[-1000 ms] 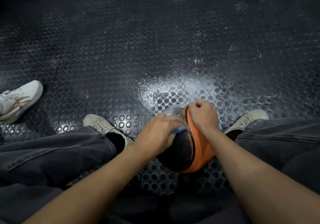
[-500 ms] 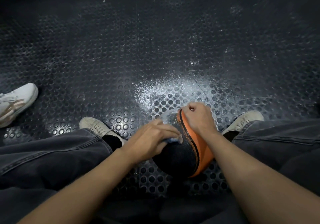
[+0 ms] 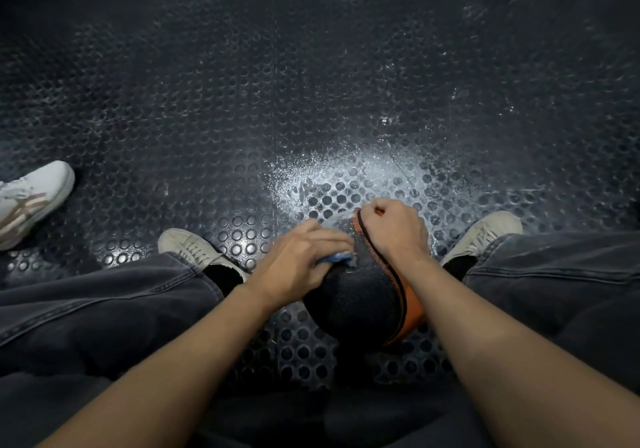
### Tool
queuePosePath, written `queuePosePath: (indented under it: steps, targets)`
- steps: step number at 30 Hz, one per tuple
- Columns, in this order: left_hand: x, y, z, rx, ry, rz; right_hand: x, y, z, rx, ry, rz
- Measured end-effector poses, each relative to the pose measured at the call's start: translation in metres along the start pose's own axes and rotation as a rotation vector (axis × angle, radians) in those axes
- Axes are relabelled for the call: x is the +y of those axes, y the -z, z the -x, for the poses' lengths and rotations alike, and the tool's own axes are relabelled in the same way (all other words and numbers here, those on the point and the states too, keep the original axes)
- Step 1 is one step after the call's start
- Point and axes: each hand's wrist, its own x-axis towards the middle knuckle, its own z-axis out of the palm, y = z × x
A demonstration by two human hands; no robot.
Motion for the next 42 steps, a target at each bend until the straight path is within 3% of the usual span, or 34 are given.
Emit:
queuePosePath:
  steps: [2, 6, 10, 15, 20, 24, 29, 34, 39, 42]
  targets:
    - [0.009, -0.009, -0.007, 0.052, 0.021, -0.026, 0.007, 0.003, -0.001, 0.023, -0.027, -0.020]
    - [-0.006, -0.010, 0.022, -0.028, -0.037, 0.095, 0.019, 0.006, -0.006, 0.029, -0.064, -0.117]
    - [0.002, -0.008, 0.013, -0.018, -0.088, 0.004, 0.017, 0.007, -0.008, 0.026, -0.042, -0.095]
    - [0.016, -0.021, -0.011, 0.075, 0.033, -0.050, 0.021, 0.009, -0.013, 0.038, -0.090, -0.135]
    - [-0.005, -0.005, 0.019, 0.006, -0.073, 0.058, 0.018, 0.005, -0.012, 0.062, -0.125, -0.131]
    - [0.018, -0.014, -0.022, 0.029, 0.003, -0.035, 0.014, 0.008, -0.013, 0.059, -0.167, -0.102]
    - [-0.005, -0.006, 0.011, 0.000, -0.067, -0.029, 0.017, 0.008, -0.018, 0.093, -0.206, -0.143]
    - [0.029, -0.027, -0.016, 0.069, -0.011, -0.072, 0.009, 0.006, -0.013, 0.091, -0.212, -0.075]
    - [-0.004, -0.001, 0.004, 0.034, 0.030, -0.012, 0.011, -0.002, -0.016, 0.095, -0.215, -0.149]
    - [0.020, -0.015, -0.004, 0.020, -0.001, -0.083, 0.007, -0.001, -0.016, 0.103, -0.273, -0.096]
